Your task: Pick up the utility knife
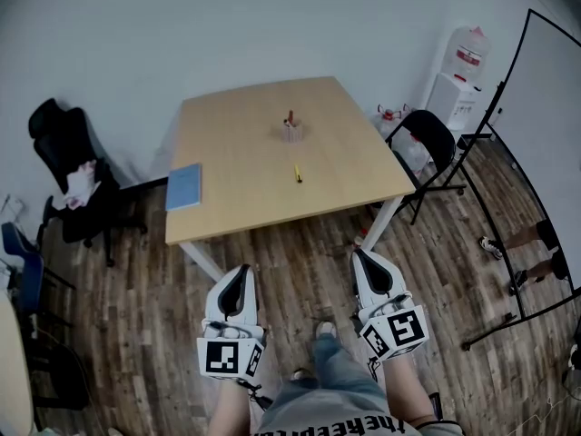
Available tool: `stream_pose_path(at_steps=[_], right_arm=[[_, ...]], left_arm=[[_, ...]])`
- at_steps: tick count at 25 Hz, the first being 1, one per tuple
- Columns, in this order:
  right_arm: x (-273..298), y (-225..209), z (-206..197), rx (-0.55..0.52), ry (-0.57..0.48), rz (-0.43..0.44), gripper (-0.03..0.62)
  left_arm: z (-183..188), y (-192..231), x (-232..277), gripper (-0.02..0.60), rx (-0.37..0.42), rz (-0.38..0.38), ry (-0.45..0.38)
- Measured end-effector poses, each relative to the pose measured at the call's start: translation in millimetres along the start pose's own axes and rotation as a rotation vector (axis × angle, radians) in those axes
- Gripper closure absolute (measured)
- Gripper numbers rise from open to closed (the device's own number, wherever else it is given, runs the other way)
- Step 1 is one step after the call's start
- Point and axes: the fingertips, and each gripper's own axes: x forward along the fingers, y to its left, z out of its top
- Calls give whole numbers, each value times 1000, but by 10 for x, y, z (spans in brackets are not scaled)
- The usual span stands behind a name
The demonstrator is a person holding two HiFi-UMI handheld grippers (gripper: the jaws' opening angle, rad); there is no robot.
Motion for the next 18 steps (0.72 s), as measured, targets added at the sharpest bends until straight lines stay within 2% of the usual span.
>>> stream_pose_path(at_steps=[18], right_arm=[[1042, -583, 31, -8, -14, 56, 591]], left_arm=[[-57, 348, 1030, 561, 10, 55, -11]])
